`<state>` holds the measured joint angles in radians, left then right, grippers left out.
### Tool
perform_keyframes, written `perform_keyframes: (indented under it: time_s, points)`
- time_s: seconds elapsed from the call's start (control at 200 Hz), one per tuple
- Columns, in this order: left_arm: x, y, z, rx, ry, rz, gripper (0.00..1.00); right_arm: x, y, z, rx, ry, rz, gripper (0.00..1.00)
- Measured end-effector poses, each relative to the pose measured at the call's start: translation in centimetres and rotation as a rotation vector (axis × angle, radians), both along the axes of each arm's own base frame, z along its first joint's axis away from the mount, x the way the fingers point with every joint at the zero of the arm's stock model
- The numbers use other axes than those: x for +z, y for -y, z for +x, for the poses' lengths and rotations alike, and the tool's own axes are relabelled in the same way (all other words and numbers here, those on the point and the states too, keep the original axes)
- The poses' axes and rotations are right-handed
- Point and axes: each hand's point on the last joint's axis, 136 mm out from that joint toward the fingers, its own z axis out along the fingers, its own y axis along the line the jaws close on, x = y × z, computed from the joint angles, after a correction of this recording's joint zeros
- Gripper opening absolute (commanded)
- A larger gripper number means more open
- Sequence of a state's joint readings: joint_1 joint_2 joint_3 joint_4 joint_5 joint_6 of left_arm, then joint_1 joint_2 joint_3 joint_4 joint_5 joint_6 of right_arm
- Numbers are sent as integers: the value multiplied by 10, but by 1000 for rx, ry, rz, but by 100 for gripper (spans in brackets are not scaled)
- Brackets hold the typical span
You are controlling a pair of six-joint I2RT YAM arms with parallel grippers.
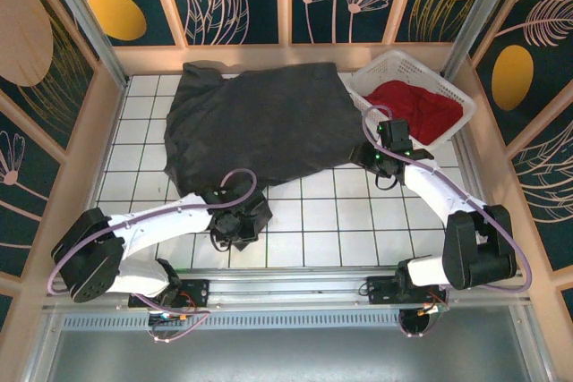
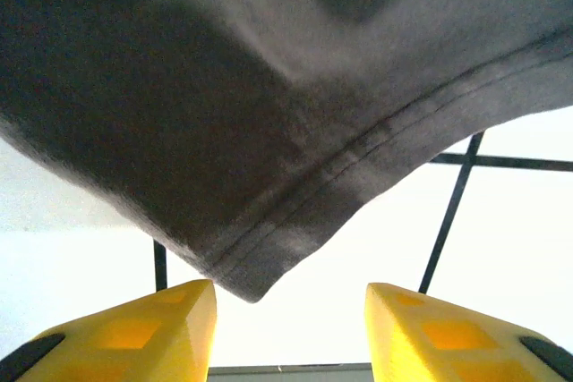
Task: Fold and stack the t-shirts
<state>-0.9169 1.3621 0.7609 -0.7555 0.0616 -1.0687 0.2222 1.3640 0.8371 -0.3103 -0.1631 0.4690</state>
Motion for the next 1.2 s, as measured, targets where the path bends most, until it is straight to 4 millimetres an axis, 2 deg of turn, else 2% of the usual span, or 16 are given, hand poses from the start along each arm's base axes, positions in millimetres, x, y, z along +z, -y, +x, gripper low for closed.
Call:
perform_keyframes:
  time_s: [0.185, 0.265, 0.35, 0.405, 0.47, 0.545, 0.616, 0.686, 0.781, 0.836, 0.886, 0.966, 1.106, 1.201]
  points:
    - [-5, -3, -2, 25, -7, 29, 56, 0, 0, 0, 2, -1, 2, 49]
    - [-11, -4, 0, 36, -6, 49, 54, 1, -1, 0, 4, 2, 5, 49]
    - [-22, -6, 4, 55, 7, 70, 47, 3, -2, -1, 6, 7, 9, 49]
    - [-31, -10, 5, 78, 15, 92, 41, 5, -2, 0, 6, 13, 11, 49]
    - [-31, -10, 10, 110, 39, 88, 28, 8, -1, 0, 5, 22, 11, 49]
    - [-30, -10, 16, 145, 72, 89, 0, 12, 1, 0, -2, 36, 8, 49]
    - [-28, -15, 20, 192, 104, 82, 0, 16, 4, 1, -14, 49, 1, 49]
    - [-28, -34, 22, 271, 130, 82, 0, 19, 10, 2, -34, 62, -11, 49]
    - [-20, -80, 16, 442, 169, 94, 0, 19, 19, 1, -66, 71, -30, 49]
    - [-7, -105, 15, 550, 216, 81, 0, 15, 24, -2, -83, 64, -41, 49]
    - [7, -119, 16, 632, 260, 54, 0, 9, 28, -4, -94, 52, -53, 49]
    - [23, -137, 16, 735, 325, 20, 0, -2, 31, -11, -101, 26, -66, 49]
    - [27, -157, 6, 809, 321, 99, 0, -18, 35, -18, -111, -14, -88, 49]
    - [40, -165, 9, 833, 349, 151, 0, -30, 36, -21, -112, -51, -97, 47]
